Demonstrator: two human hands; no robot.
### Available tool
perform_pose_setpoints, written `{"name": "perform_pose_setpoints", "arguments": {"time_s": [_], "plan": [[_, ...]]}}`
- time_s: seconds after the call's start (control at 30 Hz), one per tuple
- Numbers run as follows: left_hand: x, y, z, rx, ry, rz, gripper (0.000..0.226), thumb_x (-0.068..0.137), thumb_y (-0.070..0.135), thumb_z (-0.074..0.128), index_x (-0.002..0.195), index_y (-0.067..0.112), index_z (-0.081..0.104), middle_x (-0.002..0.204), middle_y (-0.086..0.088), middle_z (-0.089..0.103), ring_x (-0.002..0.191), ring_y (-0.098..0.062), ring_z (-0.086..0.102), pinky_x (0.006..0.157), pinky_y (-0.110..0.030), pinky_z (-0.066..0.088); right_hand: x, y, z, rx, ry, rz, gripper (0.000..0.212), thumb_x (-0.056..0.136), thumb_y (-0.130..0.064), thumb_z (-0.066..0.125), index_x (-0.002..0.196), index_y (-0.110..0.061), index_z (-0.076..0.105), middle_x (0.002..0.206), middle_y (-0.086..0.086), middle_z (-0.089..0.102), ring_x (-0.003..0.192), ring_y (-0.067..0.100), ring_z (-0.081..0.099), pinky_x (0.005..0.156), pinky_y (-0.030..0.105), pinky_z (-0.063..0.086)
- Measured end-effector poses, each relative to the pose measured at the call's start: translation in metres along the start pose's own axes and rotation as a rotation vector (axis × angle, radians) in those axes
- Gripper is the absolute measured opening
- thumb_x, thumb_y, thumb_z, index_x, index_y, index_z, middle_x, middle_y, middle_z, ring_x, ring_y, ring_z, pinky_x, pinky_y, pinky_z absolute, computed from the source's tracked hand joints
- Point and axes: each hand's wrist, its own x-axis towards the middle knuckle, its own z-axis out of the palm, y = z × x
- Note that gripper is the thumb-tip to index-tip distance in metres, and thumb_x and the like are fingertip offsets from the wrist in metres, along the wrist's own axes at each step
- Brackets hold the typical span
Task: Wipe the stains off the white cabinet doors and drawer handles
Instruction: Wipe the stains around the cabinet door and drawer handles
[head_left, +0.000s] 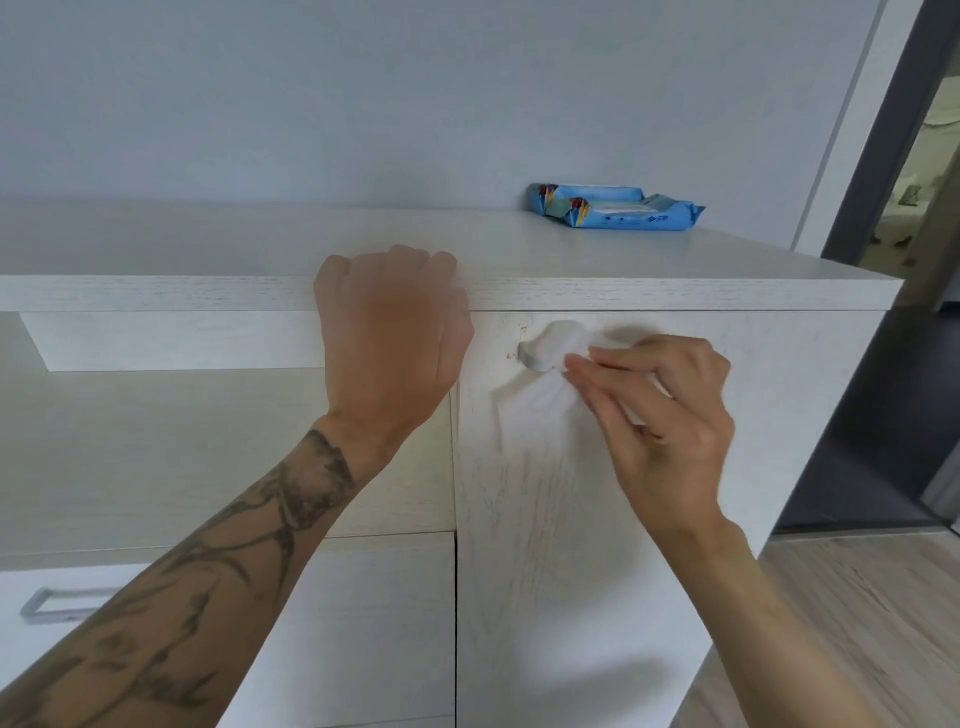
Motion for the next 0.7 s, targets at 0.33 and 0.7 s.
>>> {"name": "perform_pose_setpoints", "arguments": {"time_s": [0.33, 0.7], "plan": [[0.000, 0.001, 0.001, -0.009, 0.006, -0.010, 0.036, 0.108, 0.033, 0.038, 0.111, 0.011, 0.067, 0.103, -0.008, 0.065, 0.096, -0.028, 0.049, 0.096, -0.047, 0.034, 0.003, -0.009, -0.013, 0.005, -0.012, 0.251, 0.018, 0.099, -0.002, 0.068, 0.112, -0.008, 0.078, 0.119, 0.004, 0.071, 0.115, 0.015, 0.061, 0.096, 0.046, 0.053], [0.000, 0.000, 0.003, -0.015, 0.007, -0.012, 0.031, 0.107, 0.031, 0.042, 0.110, 0.011, 0.065, 0.103, -0.008, 0.064, 0.096, -0.028, 0.049, 0.095, -0.048, 0.036, 0.013, -0.016, 0.017, 0.040, -0.062, 0.003, 0.011, 0.098, -0.022, 0.079, 0.107, -0.018, 0.084, 0.110, -0.005, 0.076, 0.109, 0.021, 0.058, 0.096, 0.047, 0.041]]}}
